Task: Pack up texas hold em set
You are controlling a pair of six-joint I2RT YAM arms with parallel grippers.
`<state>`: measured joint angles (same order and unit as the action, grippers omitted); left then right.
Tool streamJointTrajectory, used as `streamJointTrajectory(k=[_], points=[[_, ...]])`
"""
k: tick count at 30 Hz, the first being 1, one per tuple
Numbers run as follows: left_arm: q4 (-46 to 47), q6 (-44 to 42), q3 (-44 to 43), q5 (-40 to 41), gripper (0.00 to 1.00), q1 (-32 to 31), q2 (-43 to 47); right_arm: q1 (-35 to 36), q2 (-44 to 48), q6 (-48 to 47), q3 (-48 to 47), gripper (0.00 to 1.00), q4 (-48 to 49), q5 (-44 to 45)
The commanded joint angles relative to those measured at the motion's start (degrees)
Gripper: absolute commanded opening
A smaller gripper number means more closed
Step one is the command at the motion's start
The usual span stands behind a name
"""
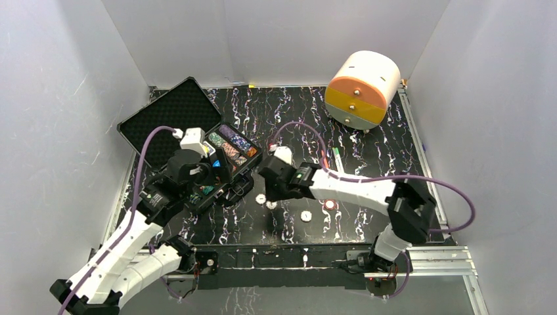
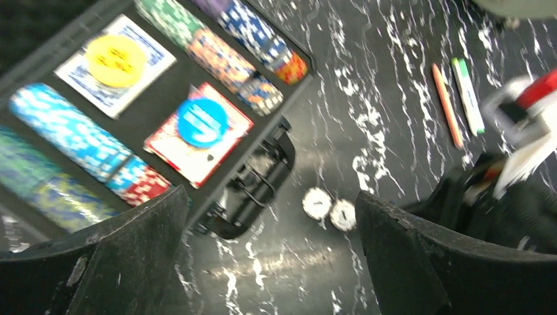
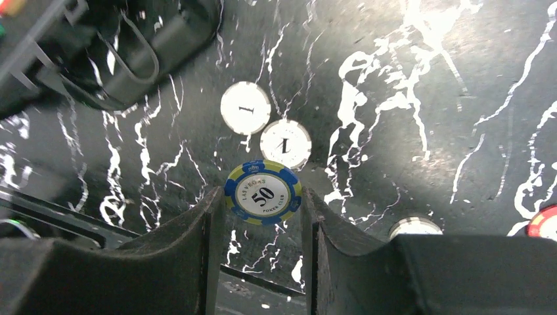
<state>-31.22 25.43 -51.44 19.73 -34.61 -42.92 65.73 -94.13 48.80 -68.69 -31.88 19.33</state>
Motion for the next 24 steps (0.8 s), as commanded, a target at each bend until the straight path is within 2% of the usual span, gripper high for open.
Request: streamJointTrajectory(k=[1, 8, 13, 18, 24], points=[[4.14, 5.71, 4.90, -11.92, 0.98, 0.15, 0.55, -4.56, 5.91, 3.88, 4.47, 0.36, 7.51, -2.54], [13.48, 7.40, 12.94, -26.18, 0.89, 0.16, -1.36, -11.93, 11.15, 11.69, 8.97, 0.37, 15.35, -8.16], [26.84, 10.59, 17.75, -37.27, 0.84, 0.05, -6.84, -13.94, 12.81, 15.96, 8.52, 0.37, 17.55, -9.14], [38.76, 13.02, 19.46, -38.89, 0.80, -0.01, -10.42, -15.29, 14.02, 21.20, 8.23, 0.38, 17.55, -10.96], [54.20, 18.04, 24.00, -36.46, 0.75, -0.15, -12.18, -16.42, 15.29, 26.14, 9.05, 0.38, 19.78, -12.31]])
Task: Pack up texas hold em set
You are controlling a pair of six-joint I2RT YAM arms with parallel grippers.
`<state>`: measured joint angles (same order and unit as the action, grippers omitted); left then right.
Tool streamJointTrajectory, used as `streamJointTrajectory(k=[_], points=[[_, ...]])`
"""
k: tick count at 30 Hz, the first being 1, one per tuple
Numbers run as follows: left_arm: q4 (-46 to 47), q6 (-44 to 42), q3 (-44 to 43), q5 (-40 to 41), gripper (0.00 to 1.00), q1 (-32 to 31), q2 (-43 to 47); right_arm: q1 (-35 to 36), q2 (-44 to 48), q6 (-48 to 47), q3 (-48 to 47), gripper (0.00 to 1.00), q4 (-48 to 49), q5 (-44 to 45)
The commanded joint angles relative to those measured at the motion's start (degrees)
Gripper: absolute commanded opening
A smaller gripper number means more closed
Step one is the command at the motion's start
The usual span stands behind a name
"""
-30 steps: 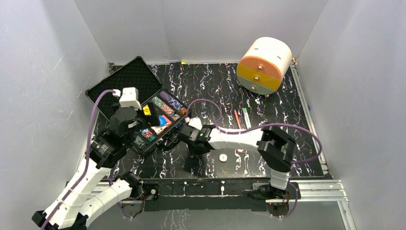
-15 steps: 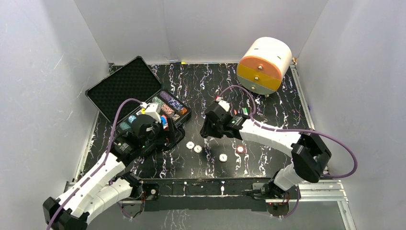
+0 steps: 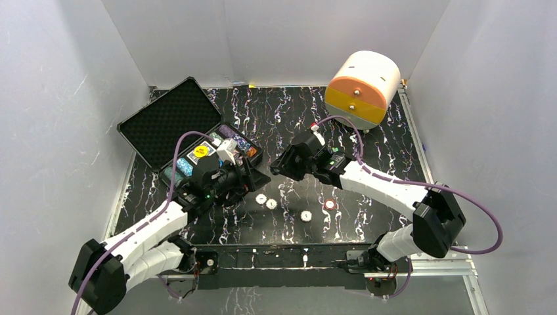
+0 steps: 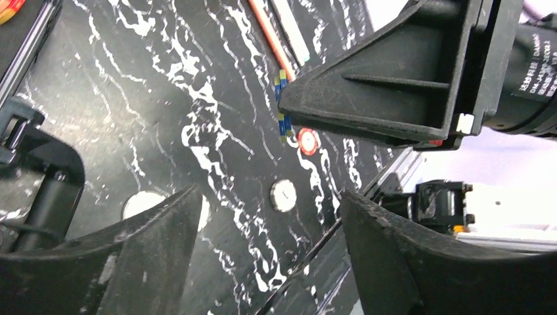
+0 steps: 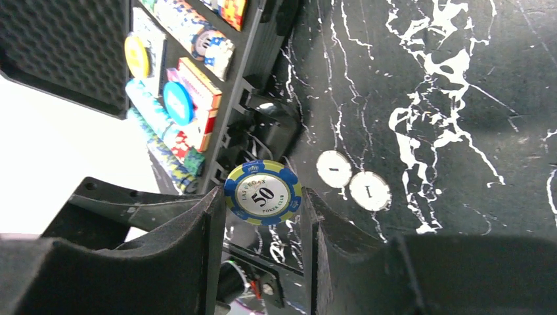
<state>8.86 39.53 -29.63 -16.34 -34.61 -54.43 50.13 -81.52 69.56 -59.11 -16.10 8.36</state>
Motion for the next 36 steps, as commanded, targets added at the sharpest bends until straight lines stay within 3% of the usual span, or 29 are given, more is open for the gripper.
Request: streamJointTrajectory(k=[1, 5, 14, 20, 24, 26, 28, 31, 32, 34, 36], points=[[15.37, 4.46, 2.31, -0.03, 0.72, -0.16, -1.35, -0.83, 2.68, 6.30, -0.44, 0.38, 4.37, -1.50], [17.12, 5.40, 1.25, 1.53, 0.59, -0.13, -3.86, -0.99, 2.55, 8.70, -0.26, 0.39, 5.99, -3.44], [21.95, 4.81, 0.88, 4.64, 0.56, -0.14, -6.21, -1.20, 1.74, 10.90, -0.90, 0.39, 7.13, -5.85], [23.46, 5.25, -0.18, 6.30, 0.29, -0.11, -7.95, -1.17, 1.03, 12.29, -0.61, 0.39, 7.68, -7.81], [23.61, 3.76, -0.56, 6.36, 0.01, -0.11, -8.11, -1.20, -0.11, 13.13, -0.38, 0.39, 8.75, -9.14], [21.96, 2.00, -1.32, 6.98, 0.00, -0.18, -7.80, -1.17, -0.50, 13.09, -0.02, 0.40, 10.07, -9.76], [19.13, -1.24, -2.56, 7.55, 0.00, -0.11, -7.20, -1.39, -1.07, 11.17, -0.52, 0.49, 10.45, -9.83], [8.73, -8.85, -6.06, 8.36, 0.00, -0.12, -5.55, -3.73, -1.54, 2.54, -1.08, 0.82, 13.42, -13.00], [4.66, -11.94, -7.50, 8.64, 0.00, -0.15, -4.91, -5.05, -1.37, -0.55, -0.82, 0.89, 15.75, -15.17], [-3.41, -19.20, -10.59, 9.16, 0.00, -0.07, -3.73, -7.18, -0.77, -4.24, -0.20, 0.97, 18.90, -17.64], [-10.58, -26.62, -13.90, 9.61, 0.00, -0.13, -2.92, -9.31, 0.62, -5.39, 1.43, 0.98, 24.15, -18.58]])
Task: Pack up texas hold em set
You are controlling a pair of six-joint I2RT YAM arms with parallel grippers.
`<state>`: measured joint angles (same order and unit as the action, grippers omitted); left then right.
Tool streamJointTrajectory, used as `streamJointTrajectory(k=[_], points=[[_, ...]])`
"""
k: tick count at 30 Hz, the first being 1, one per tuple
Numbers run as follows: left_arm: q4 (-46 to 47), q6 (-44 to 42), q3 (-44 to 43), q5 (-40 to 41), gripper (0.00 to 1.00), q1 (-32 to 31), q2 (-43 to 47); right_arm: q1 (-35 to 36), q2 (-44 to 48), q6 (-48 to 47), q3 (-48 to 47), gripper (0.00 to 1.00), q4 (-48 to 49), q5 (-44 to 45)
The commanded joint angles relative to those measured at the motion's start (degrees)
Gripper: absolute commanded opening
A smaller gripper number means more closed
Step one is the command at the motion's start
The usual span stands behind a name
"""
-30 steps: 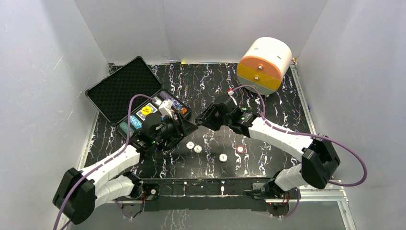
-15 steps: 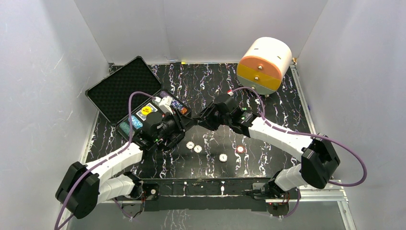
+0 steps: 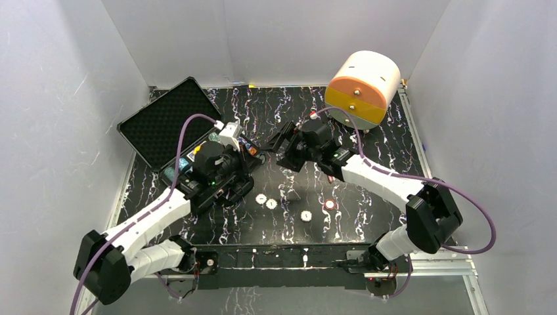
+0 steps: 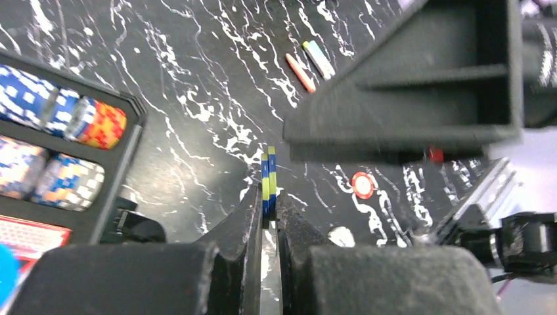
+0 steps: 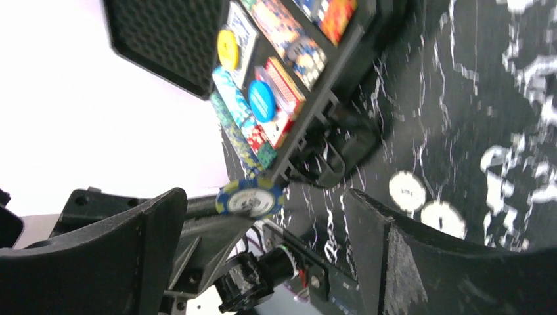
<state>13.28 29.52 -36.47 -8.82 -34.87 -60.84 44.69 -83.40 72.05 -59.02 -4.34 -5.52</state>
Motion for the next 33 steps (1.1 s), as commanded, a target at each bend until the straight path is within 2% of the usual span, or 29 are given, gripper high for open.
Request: streamJointTrajectory(k=[1, 4, 7, 13, 17, 22, 27, 33], points=[[-18.49, -21.56, -8.49, 2.43, 0.00, 0.15, 3.57, -5.03, 3.10, -8.25, 1.82, 0.98, 13.68, -4.69], [-27.35, -30.34, -11.62, 3.71, 0.00, 0.11, 3.10, -8.27, 4.16, -10.67, 2.07, 0.98, 13.46, -4.78], [-35.41, -38.97, -14.23, 1.74, 0.00, 0.11, 1.70, -10.91, 4.25, -13.95, 1.71, 0.97, 10.93, -5.90], [-51.22, -47.02, -20.60, 5.04, 0.00, 0.20, -2.02, -12.27, 3.78, -20.26, 1.70, 0.96, 4.97, -6.24], [-58.96, -49.40, -23.36, 8.94, 0.00, 0.23, -4.49, -12.56, 2.97, -20.80, 3.02, 0.94, 4.54, -7.84], [-66.87, -50.21, -24.05, 19.19, 0.00, 0.37, -10.98, -12.71, 2.49, -19.61, 3.91, 0.93, 3.77, -8.32], [-72.37, -48.09, -25.85, 18.28, 0.00, 0.80, -14.58, -12.69, 2.50, -17.56, 4.49, 0.92, 3.66, -8.18], [-73.74, -48.34, -23.45, 20.60, 0.00, 1.59, -12.92, -12.69, 1.75, -16.77, 4.23, 0.90, 2.75, -8.98]])
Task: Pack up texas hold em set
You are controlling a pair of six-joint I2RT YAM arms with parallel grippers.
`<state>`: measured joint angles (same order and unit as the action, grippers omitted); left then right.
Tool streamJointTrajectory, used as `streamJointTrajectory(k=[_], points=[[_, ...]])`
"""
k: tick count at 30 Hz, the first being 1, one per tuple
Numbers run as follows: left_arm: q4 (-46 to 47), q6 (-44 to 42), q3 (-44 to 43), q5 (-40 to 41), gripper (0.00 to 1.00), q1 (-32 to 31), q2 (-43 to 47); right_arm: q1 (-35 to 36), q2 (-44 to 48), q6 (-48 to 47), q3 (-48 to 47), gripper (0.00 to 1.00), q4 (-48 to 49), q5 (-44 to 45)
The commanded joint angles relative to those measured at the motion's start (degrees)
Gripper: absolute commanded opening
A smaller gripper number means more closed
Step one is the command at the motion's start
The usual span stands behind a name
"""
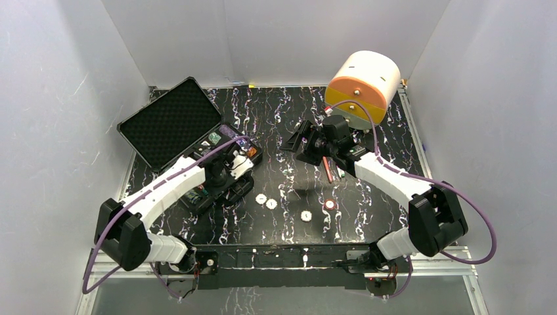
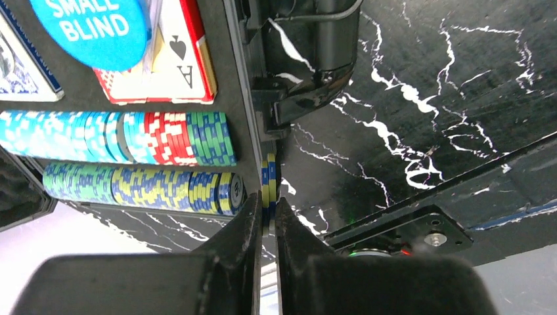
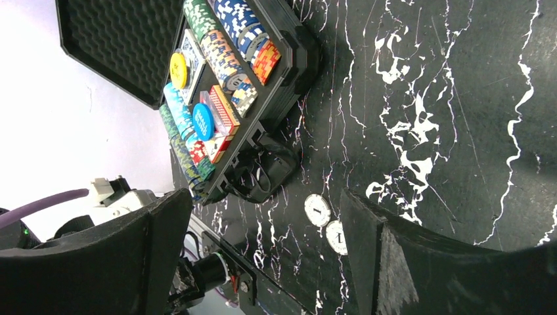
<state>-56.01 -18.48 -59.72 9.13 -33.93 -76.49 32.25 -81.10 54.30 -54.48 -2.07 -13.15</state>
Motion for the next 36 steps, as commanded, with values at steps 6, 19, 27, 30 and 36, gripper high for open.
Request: streamJointTrajectory(k=[6, 19, 27, 30, 36], points=[[-6.01, -0.94, 3.55, 6.04, 0.00, 0.88, 6.18, -0.26, 0.33, 0.94, 0.28, 0.89, 0.45, -2.23], [-2.87, 0.12, 8.18, 11.23, 0.00, 3.67, 7.52, -0.27, 0.77, 0.54, -0.36, 0.88, 0.32, -3.81], [-0.46, -0.16, 6.68, 9.07, 0.00, 5.61, 4.55, -0.26, 1.26, 1.30, 0.45, 0.88, 1.28, -2.86], [-0.08, 0.17, 6.46, 9.14, 0.00, 5.94, 3.21, -0.27, 1.74, 1.10, 0.94, 0.88, 1.79, -2.35], [0.82, 0.90, 6.93, 10.84, 0.03, 6.29, 2.30, -0.26, 1.53, 0.84, 1.23, 0.88, 1.60, -2.60]])
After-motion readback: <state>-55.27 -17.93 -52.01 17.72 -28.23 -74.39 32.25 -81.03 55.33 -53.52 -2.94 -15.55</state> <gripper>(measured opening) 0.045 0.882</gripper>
